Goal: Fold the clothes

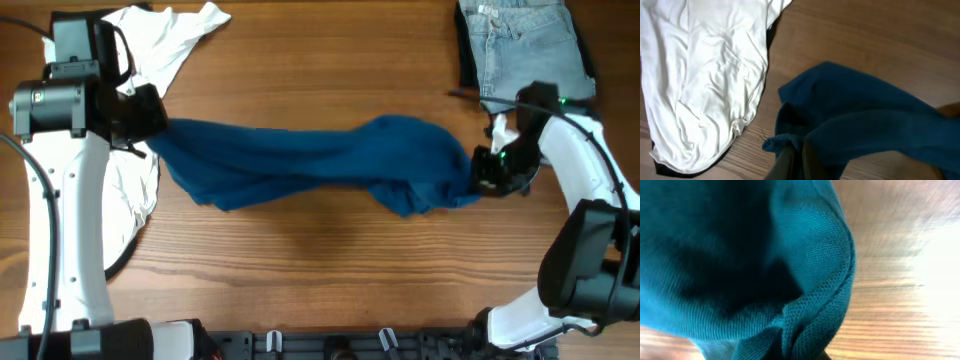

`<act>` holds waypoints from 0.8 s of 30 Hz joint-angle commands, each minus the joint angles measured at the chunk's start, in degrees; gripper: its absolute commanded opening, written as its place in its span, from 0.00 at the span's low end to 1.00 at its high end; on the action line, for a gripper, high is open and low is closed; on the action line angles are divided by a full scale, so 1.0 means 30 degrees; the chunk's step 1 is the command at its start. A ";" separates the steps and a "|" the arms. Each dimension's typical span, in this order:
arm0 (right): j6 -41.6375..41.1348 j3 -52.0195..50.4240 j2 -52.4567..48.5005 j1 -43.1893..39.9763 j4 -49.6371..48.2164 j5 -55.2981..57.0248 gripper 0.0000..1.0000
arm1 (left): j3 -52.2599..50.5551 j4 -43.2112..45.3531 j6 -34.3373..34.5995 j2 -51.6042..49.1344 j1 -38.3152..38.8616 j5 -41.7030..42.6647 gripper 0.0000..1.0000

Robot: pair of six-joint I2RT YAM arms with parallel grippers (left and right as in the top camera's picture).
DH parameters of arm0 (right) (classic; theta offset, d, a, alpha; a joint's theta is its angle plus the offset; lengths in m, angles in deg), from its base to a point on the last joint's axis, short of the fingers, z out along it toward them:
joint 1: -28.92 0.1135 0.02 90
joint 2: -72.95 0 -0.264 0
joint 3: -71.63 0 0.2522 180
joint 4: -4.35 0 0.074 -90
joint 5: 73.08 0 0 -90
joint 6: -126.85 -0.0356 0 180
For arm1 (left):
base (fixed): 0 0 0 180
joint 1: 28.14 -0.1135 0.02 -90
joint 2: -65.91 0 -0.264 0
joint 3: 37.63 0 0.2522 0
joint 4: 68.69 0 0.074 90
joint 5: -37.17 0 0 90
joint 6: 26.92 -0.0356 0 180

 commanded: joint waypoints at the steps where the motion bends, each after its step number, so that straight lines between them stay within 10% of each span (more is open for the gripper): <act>1: 0.0109 -0.0619 -0.0248 0.0015 0.0109 0.0306 0.12 | -0.0597 -0.0124 0.0619 -0.0481 -0.0262 -0.0386 0.04; 11: -0.0452 0.3650 0.0816 -0.0007 -0.1115 0.0153 0.68 | -0.1807 -0.0087 0.0903 -0.0517 -0.0262 0.0051 0.04; 24: -0.0248 0.3810 -0.2812 0.0984 -0.7067 -0.2098 0.71 | -0.1814 0.1362 0.0911 -0.0517 -0.0262 0.0051 0.04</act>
